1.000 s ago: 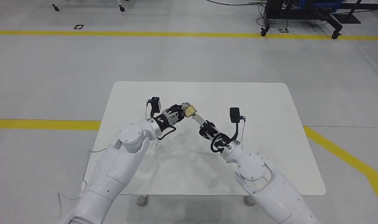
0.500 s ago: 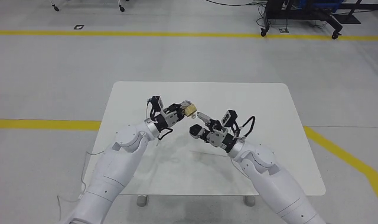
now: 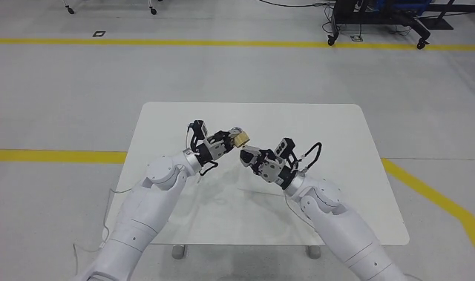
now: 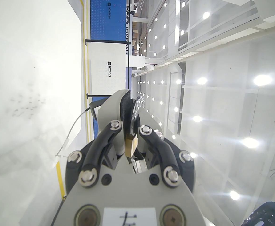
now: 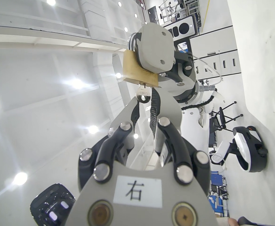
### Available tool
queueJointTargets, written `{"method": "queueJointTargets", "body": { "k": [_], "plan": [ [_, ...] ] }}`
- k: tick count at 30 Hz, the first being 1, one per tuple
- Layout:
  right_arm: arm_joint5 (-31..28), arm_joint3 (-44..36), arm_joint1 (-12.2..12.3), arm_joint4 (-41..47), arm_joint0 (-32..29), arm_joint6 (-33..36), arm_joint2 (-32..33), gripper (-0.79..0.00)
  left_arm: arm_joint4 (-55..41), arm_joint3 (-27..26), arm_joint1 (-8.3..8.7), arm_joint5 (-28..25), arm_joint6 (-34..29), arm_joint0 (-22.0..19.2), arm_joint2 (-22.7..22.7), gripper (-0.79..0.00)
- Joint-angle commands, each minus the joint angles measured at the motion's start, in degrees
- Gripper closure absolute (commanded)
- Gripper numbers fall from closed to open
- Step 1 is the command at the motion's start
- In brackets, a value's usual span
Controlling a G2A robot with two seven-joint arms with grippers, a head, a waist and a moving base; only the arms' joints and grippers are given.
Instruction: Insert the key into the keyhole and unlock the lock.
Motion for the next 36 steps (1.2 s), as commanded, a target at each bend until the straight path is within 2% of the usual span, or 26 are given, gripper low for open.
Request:
{"method": "queueJointTargets", "body": {
  "k": [1, 4, 17, 21, 23, 24, 36],
  "plan": [
    [0.40, 0.35, -0.12, 0.69, 0.12, 0.12, 0.00, -0.092, -0.07, 0.02, -0.02, -0.20, -0.25, -0.01, -0.05, 0.000],
    [0.73, 1.05, -0.28, 1.27, 0.44, 0.04, 0.19, -0.071, -0.07, 0.19, -0.06, -0.47, -0.69, -0.20, -0.07, 0.000],
    [0.55, 0.88, -0.56, -0.56, 0.28, 0.40, 0.79, -0.185, -0.43, 0.61, -0.25, -0.31, -0.92, -0.24, -0.13, 0.000],
    [0.47, 0.52, -0.60, -1.34, 0.02, -0.15, 1.09, -0.148, -0.27, 0.61, -0.30, -0.23, -1.24, -0.36, -0.04, 0.000],
    [0.51, 0.56, -0.64, -1.30, -0.08, -0.18, 1.25, -0.028, -0.20, 0.66, -0.32, -0.24, -1.39, -0.42, -0.02, 0.000],
    [0.49, 0.62, -0.68, -1.14, -0.15, -0.14, 1.31, 0.000, -0.18, 0.68, -0.33, -0.32, -1.44, -0.41, -0.02, 0.000],
    [1.88, 2.93, -1.71, 6.99, 0.36, 3.62, 0.85, 0.000, 3.35, -0.51, -0.19, -2.84, -2.65, -0.17, 0.26, 0.000]
  ]
}}
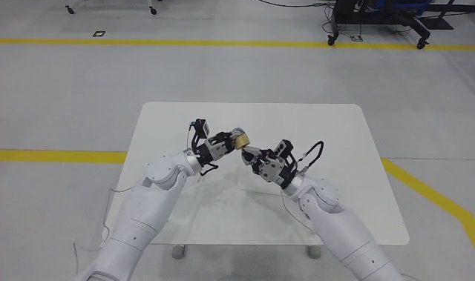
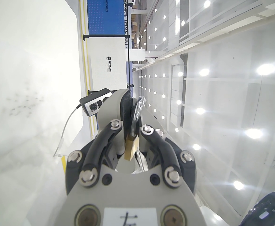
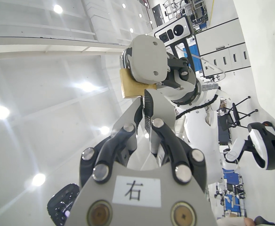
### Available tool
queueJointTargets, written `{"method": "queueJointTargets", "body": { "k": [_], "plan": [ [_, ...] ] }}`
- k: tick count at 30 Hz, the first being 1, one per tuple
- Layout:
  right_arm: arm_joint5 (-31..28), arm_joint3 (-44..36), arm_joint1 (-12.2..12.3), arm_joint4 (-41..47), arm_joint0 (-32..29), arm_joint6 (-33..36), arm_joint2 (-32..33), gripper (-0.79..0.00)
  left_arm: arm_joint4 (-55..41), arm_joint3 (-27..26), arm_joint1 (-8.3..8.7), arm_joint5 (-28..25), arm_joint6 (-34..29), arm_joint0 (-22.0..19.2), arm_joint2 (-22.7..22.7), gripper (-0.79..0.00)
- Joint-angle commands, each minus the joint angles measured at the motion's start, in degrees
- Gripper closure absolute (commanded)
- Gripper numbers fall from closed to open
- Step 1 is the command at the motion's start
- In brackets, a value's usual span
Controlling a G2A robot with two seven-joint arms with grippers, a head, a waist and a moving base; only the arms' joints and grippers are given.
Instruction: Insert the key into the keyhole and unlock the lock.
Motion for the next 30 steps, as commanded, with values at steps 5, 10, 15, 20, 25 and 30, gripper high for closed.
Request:
{"method": "queueJointTargets", "body": {
  "k": [5, 10, 15, 20, 25, 30],
  "plan": [
    [3.75, 3.09, -0.70, 13.02, 0.14, 6.37, 1.17, 0.000, 4.57, -1.06, 0.11, -1.66, 2.42, 0.23, 0.37, 0.000],
    [7.44, 7.34, -1.41, 20.02, 1.70, 11.46, 0.97, 0.000, 6.77, -2.27, 0.23, -3.19, 4.30, 1.00, 0.10, 0.000],
    [9.29, 9.66, -2.04, 23.59, 2.78, 13.30, 0.64, 0.000, 7.25, -3.19, 0.31, -4.35, 5.47, 1.67, -0.48, 0.000],
    [8.81, 10.82, -2.23, 23.03, 3.38, 13.26, 1.18, 0.000, 7.83, -3.60, 0.30, -5.12, 6.31, 1.95, -0.64, 0.000],
    [8.93, 11.77, -2.29, 21.87, 3.64, 13.51, 1.63, -0.736, 8.20, -3.78, 0.31, -5.40, 6.81, 2.18, -0.82, 0.000],
    [5.21, 10.07, -1.53, 13.42, 3.50, 11.58, 3.53, -0.785, 8.37, -3.90, 0.39, -4.23, 7.66, 2.52, -1.29, 0.000]
  ]
}}
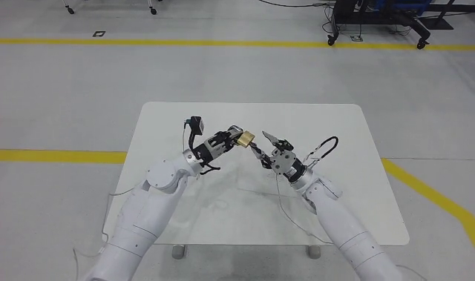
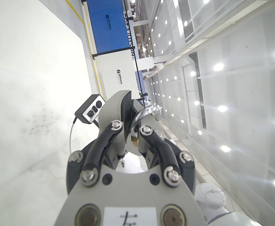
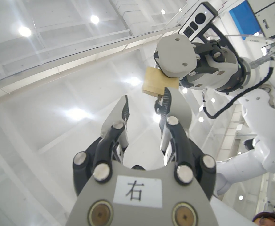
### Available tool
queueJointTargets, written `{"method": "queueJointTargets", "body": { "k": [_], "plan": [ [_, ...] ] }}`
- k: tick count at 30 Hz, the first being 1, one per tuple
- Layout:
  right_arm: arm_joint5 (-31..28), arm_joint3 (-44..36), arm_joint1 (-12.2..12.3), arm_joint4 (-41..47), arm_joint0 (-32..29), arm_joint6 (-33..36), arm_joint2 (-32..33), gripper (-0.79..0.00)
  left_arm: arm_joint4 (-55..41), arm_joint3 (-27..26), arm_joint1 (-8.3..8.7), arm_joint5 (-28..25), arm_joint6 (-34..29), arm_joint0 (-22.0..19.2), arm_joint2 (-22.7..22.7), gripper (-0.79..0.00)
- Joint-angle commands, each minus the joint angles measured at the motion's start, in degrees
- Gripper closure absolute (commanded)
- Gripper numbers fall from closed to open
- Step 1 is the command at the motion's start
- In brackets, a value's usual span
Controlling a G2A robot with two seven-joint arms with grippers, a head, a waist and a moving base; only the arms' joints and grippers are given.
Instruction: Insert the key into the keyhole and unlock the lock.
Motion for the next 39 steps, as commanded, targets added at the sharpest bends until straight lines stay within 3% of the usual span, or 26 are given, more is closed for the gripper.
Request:
{"method": "queueJointTargets", "body": {
  "k": [1, 5, 10, 15, 20, 25, 28, 32, 33, 34, 35, 39],
  "plan": [
    [-1.23, -1.52, 0.53, -4.06, -0.53, -0.45, 1.37, -0.785, 0.43, -0.04, 0.02, 0.81, 0.22, -0.06, -0.01, 0.000],
    [-2.74, -5.99, 2.10, -12.30, -2.81, -1.37, 5.91, -0.785, 5.66, -0.40, 0.08, 2.00, 1.85, -0.54, 1.02, 0.000],
    [-2.58, -13.33, 4.72, -24.25, -6.29, -4.79, 15.74, -0.785, 19.52, -3.01, 0.02, 4.04, 5.43, -0.16, 5.34, 0.000],
    [-2.45, -13.97, 4.90, -24.96, -6.57, -5.34, 16.61, -0.785, 23.86, -1.98, -0.97, 11.24, 6.50, -2.36, 9.54, 0.000],
    [-2.45, -13.97, 4.90, -24.96, -6.57, -5.34, 16.61, -0.785, 30.06, 1.56, -2.92, 20.44, 5.70, -7.82, 16.48, 0.000],
    [-2.45, -13.97, 4.90, -24.96, -6.57, -5.34, 16.61, -0.785, 36.30, 6.54, -5.82, 33.49, 2.37, -14.03, 24.65, 0.000],
    [-2.45, -13.97, 4.90, -24.96, -6.57, -5.34, 16.61, -0.785, 38.38, 9.07, -7.41, 37.15, 3.28, -16.11, 27.56, 0.000],
    [-2.45, -13.97, 4.90, -24.96, -6.57, -5.34, 16.61, -0.785, 37.33, 11.57, -8.94, 38.15, 4.39, -17.17, 28.63, 0.000],
    [-2.45, -13.97, 4.90, -24.96, -6.57, -5.34, 16.61, -0.785, 37.16, 11.97, -9.19, 38.18, 4.16, -17.37, 28.80, -0.089],
    [-2.45, -13.97, 4.90, -24.96, -6.57, -5.34, 16.61, -0.785, 37.20, 12.31, -9.38, 38.28, 3.70, -17.63, 28.92, -0.369],
    [-2.45, -13.97, 4.90, -24.96, -6.57, -5.34, 16.61, -0.785, 37.29, 12.49, -9.49, 38.43, 3.28, -17.85, 28.92, -0.785],
    [-2.45, -13.97, 4.90, -24.96, -6.57, -5.34, 16.61, -0.785, 37.40, 11.84, -9.21, 39.05, -0.23, -18.45, 27.74, -0.785]
  ]
}}
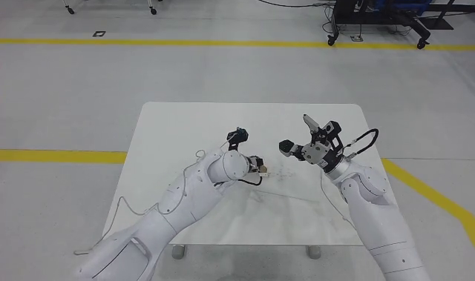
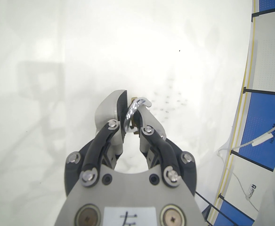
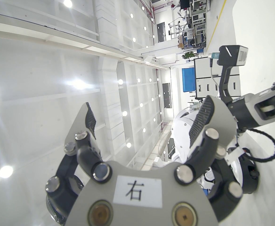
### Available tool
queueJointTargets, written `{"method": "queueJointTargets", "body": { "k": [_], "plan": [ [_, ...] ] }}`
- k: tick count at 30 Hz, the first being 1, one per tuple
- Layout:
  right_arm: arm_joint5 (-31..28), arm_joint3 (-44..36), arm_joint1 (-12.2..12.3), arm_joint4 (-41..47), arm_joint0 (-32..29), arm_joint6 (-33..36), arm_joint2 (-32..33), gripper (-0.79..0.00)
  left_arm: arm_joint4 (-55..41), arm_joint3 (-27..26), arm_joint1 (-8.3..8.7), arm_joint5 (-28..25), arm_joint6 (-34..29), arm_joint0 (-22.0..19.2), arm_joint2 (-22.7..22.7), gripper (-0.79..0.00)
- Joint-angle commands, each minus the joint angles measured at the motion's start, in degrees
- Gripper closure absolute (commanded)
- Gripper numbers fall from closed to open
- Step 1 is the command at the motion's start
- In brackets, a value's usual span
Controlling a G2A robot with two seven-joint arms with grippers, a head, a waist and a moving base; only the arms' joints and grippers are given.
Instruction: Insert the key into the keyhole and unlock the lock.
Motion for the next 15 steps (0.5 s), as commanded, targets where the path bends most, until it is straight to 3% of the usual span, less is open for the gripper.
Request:
{"method": "queueJointTargets", "body": {
  "k": [1, 5, 8, 11, 15],
  "plan": [
    [0.00, 0.00, 0.00, 0.00, 0.00, 0.00, 0.00, -0.785, 0.04, -0.81, 0.44, 0.63, -2.58, -0.05, -0.98, -0.785],
    [0.00, 0.00, 0.00, 0.00, 0.00, 0.00, 0.00, -0.785, 1.95, -4.00, 2.03, 4.51, -8.04, -0.05, -3.67, -0.785],
    [0.00, 0.00, 0.00, 0.00, 0.00, 0.00, 0.00, -0.785, 4.37, -10.01, 3.78, 6.63, -8.55, 1.55, -7.24, -0.785],
    [0.00, 0.00, 0.00, 0.00, 0.00, 0.00, 0.00, -0.785, 7.85, -18.69, 5.84, 5.75, -6.00, 5.23, -11.92, -0.785],
    [0.00, 0.00, 0.00, 0.00, 0.00, 0.00, 0.00, -0.785, 14.69, -30.61, 8.45, 0.37, 0.94, 12.34, -18.45, -0.785]
  ]
}}
